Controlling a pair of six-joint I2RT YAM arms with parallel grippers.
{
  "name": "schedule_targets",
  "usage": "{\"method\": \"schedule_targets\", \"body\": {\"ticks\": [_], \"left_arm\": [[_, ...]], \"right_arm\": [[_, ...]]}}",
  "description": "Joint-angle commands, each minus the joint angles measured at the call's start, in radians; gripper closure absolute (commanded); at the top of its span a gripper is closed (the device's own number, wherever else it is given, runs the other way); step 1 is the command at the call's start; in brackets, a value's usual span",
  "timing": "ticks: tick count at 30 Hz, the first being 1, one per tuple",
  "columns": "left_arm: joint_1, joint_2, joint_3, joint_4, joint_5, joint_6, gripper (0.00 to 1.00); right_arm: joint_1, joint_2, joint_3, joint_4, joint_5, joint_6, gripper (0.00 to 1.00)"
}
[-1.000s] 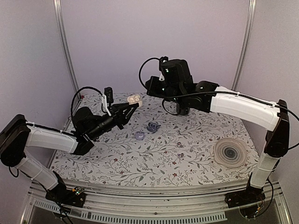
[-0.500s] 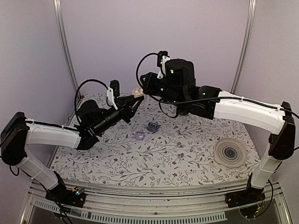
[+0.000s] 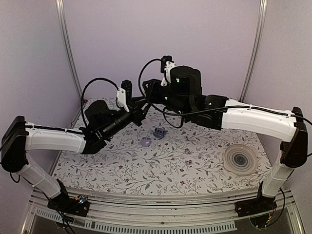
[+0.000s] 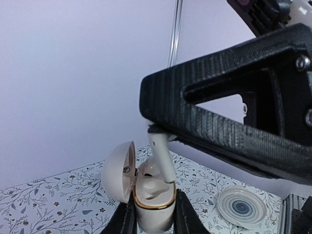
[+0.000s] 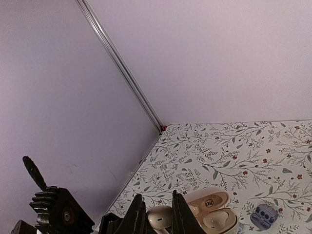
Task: Insert the wireless bluetooth earbuds into the charging case
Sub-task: Insert the left earbud into the left side groove of the charging case.
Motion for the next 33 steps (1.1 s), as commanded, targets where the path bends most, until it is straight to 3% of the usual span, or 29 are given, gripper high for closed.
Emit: {"method": "schedule_targets", "body": {"ticks": [1, 33], "left_arm": [[-0.021, -0.010, 0.031, -0.029, -0.045, 0.038, 1.00], [-0.056, -0.059, 0.054, -0.056, -0.076, 0.076, 1.00]], "right_arm": [[0.009, -0.024, -0.029, 0.046, 0.027, -0.019, 0.82], [0.015, -0.025, -0.053, 0.081, 0.055, -0.060, 0.82]]}}
